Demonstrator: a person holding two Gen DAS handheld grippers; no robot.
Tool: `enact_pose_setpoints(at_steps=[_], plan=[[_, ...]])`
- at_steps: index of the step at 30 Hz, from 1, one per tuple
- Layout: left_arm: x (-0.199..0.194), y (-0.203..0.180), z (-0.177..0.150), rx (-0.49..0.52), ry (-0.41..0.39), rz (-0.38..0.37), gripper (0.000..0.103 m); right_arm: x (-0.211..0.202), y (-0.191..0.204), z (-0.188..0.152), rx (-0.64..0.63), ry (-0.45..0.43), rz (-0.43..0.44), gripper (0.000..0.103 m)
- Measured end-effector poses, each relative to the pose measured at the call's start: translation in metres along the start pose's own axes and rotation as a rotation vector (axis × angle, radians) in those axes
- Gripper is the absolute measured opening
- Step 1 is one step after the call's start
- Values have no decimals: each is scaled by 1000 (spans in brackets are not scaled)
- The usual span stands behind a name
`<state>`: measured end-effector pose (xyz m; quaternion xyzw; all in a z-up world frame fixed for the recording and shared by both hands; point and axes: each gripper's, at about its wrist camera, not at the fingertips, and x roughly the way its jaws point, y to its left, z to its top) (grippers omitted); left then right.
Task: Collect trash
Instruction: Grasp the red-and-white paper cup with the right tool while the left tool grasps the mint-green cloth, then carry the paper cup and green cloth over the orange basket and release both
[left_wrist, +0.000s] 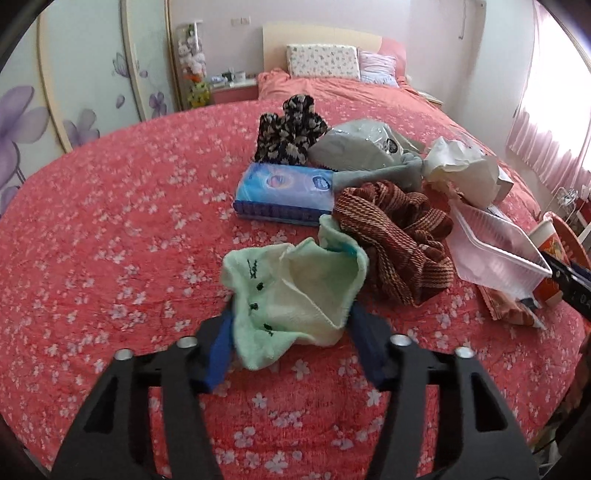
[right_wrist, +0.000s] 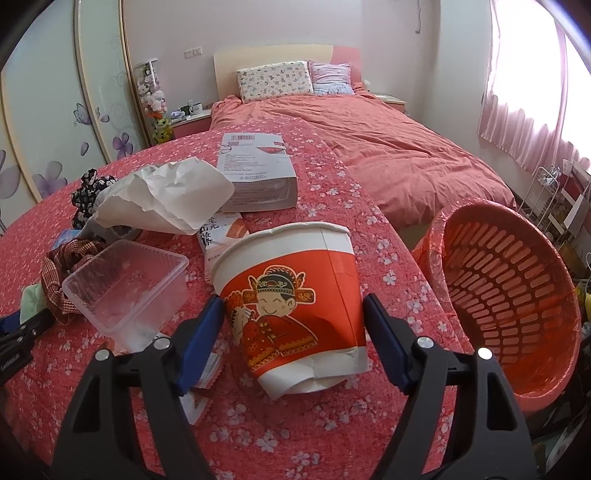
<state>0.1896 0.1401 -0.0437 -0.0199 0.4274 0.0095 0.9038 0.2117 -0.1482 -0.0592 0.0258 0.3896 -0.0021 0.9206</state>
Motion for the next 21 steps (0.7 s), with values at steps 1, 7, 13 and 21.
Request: enact_pose_setpoints(at_steps=[1, 7, 13, 21], plan=[[-1, 2, 1, -7, -4, -8, 44, 0, 0, 0, 2, 1, 3, 74], [-7, 12, 7, -28, -22, -67, 13, -3, -1, 0, 2, -7, 17, 70], [-17, 17, 8, -37, -43, -60, 10, -9, -5, -2, 11, -16, 30, 65], [-30, 20, 18, -38, -81, -44, 10, -16, -9, 2, 28, -31, 37, 61]])
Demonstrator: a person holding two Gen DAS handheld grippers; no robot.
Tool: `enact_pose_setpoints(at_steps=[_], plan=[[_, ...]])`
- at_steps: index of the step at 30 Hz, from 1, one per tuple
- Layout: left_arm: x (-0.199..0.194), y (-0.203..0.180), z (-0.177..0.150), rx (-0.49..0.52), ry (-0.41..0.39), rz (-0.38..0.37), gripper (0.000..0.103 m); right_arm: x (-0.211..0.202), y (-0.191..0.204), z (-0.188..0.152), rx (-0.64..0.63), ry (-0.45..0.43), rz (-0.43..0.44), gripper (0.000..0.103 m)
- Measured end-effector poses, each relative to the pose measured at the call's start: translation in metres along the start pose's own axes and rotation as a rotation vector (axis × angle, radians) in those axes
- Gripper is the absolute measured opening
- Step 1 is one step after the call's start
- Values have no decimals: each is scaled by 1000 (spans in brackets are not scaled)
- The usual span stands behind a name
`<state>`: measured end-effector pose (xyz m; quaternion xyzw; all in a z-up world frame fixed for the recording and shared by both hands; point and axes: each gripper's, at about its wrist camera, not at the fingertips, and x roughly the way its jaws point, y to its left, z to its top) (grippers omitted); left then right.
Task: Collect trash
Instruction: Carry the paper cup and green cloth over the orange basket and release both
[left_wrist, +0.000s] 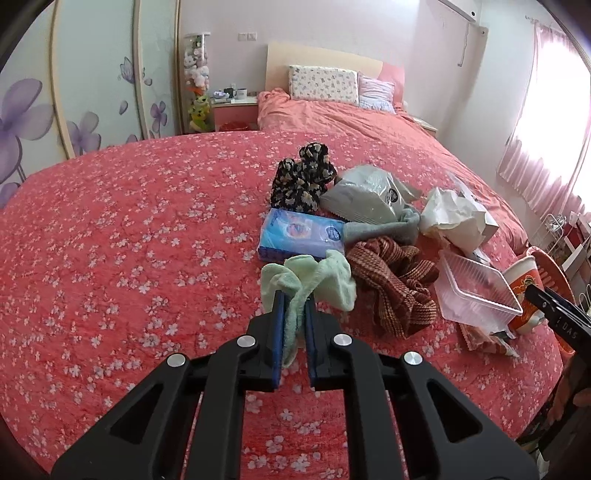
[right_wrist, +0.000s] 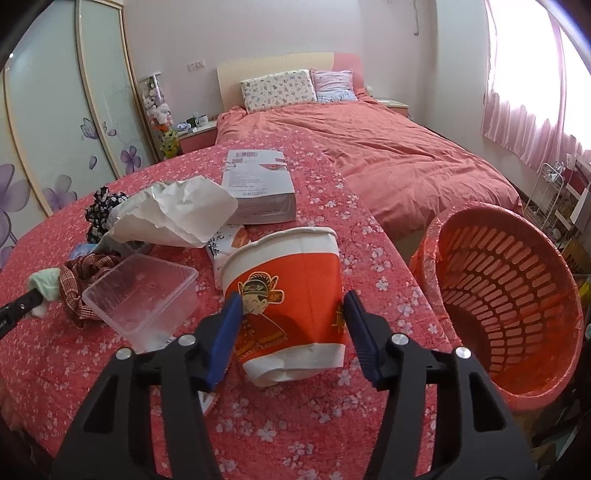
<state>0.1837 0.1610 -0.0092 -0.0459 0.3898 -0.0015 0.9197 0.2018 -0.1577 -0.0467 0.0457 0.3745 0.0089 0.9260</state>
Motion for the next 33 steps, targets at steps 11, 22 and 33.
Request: enact_pose_setpoints(at_steps=[11, 22, 33], plan=[[1, 4, 0, 4, 4, 2, 10, 30, 12, -12, -67, 76, -74, 72], [-20, 11, 16, -3, -60, 9, 10, 8, 4, -6, -25, 17, -33, 72], [-42, -36, 38, 72, -119, -54, 10, -40, -6, 13, -5, -77, -4, 72]])
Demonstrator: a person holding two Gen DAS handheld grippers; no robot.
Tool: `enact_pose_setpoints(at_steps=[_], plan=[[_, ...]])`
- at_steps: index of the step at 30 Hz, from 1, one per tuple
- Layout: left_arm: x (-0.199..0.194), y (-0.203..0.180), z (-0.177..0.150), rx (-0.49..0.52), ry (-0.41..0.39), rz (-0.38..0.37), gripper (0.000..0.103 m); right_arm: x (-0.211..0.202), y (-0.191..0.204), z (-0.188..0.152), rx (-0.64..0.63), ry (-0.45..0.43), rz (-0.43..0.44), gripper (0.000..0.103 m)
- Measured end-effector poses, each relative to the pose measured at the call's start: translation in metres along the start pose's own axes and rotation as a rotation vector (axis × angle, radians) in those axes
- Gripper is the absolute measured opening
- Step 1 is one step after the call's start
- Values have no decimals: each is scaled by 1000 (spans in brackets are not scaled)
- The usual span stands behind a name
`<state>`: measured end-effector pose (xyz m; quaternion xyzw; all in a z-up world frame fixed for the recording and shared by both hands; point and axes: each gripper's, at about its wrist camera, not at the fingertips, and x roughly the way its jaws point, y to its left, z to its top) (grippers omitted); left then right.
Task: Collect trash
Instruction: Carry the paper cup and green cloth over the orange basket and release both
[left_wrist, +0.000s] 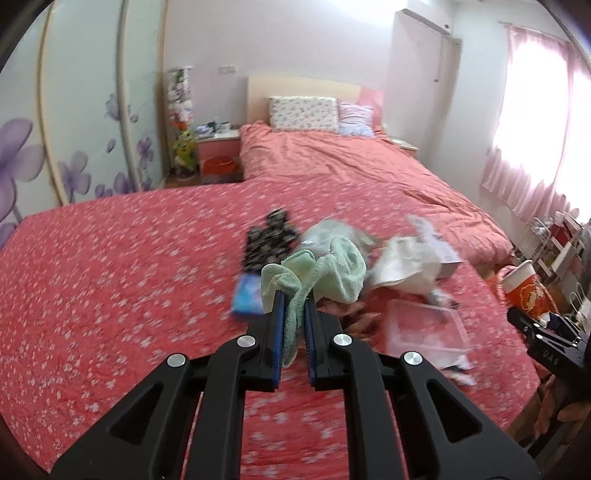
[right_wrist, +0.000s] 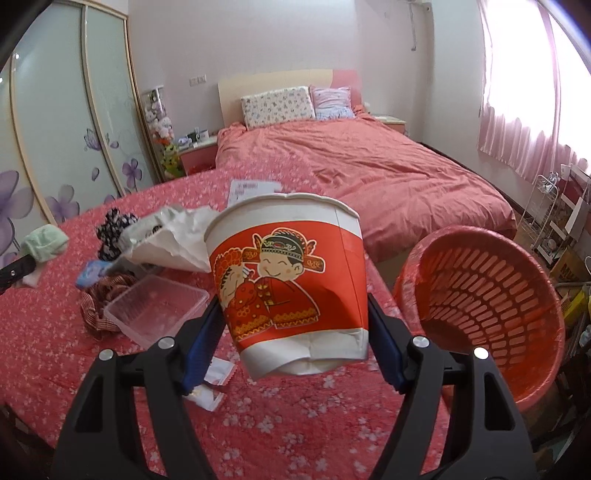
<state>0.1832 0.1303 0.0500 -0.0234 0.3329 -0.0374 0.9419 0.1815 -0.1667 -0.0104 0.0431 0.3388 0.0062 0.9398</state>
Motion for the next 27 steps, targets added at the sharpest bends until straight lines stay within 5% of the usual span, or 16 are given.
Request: enact_pose_setpoints(at_steps=[12, 27], plan=[[8, -112, 15, 128, -15, -204, 10, -34, -58, 4, 65, -43, -62, 72], [39, -246, 3, 255, 40, -451, 10, -44, -176, -10, 219, -55, -238, 72]])
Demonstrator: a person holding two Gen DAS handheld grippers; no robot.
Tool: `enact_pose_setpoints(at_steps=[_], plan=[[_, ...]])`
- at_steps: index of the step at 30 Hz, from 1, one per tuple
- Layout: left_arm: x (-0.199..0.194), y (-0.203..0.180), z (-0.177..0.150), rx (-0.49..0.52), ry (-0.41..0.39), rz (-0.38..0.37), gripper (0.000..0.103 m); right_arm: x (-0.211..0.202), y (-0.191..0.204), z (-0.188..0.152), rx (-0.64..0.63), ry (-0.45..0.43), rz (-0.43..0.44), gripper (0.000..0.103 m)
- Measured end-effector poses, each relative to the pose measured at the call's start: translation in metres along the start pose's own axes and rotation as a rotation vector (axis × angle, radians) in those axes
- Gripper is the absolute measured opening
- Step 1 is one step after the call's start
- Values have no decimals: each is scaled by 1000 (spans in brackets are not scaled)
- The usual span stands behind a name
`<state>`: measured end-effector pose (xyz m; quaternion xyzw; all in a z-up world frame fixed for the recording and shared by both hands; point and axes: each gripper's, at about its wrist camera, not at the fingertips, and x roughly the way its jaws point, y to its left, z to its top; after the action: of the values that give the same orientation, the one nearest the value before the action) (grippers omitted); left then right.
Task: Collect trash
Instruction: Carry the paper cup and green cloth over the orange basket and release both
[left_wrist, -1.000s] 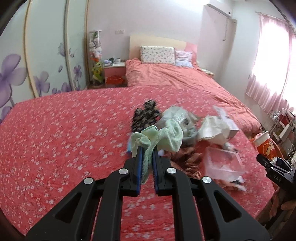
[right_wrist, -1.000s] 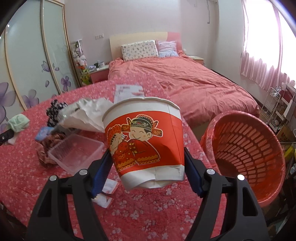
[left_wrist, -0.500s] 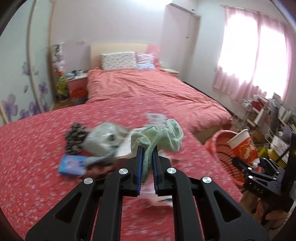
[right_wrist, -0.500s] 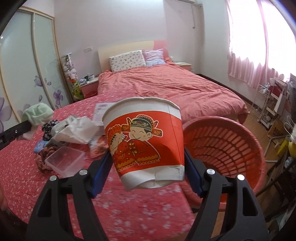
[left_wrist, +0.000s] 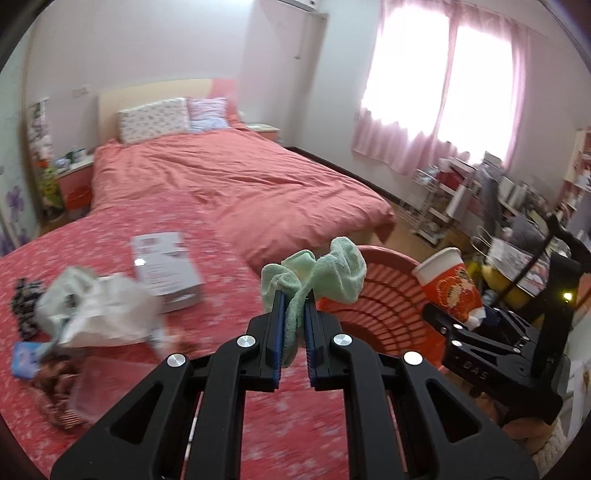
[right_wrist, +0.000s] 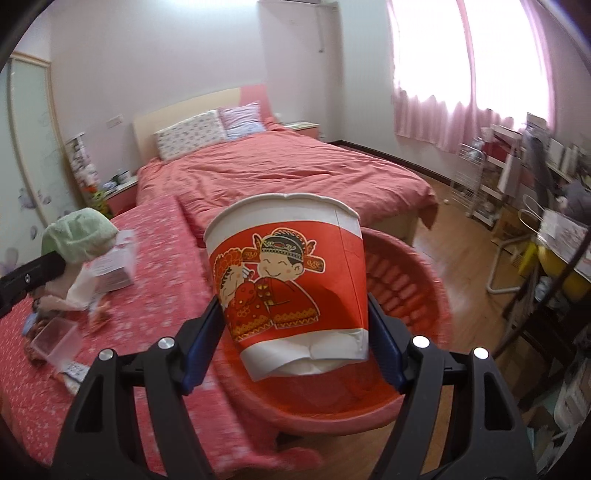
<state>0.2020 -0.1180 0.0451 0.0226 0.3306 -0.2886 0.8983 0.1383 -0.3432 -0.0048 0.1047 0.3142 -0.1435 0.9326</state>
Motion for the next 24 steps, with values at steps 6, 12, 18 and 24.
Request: enact_pose_setpoints(at_steps=[6, 12, 18, 24], plan=[[36, -34, 3, 37, 37, -75, 10, 16, -25, -1, 33, 9, -29, 72], [61, -45, 1, 32, 80, -100, 10, 29, -40, -1, 52, 15, -42, 72], [71, -50, -1, 20, 106, -92, 10, 41, -46, -3, 72, 28, -40, 72], [77, -56, -2, 31, 127, -105, 10, 48, -47, -4, 74, 35, -39, 72]])
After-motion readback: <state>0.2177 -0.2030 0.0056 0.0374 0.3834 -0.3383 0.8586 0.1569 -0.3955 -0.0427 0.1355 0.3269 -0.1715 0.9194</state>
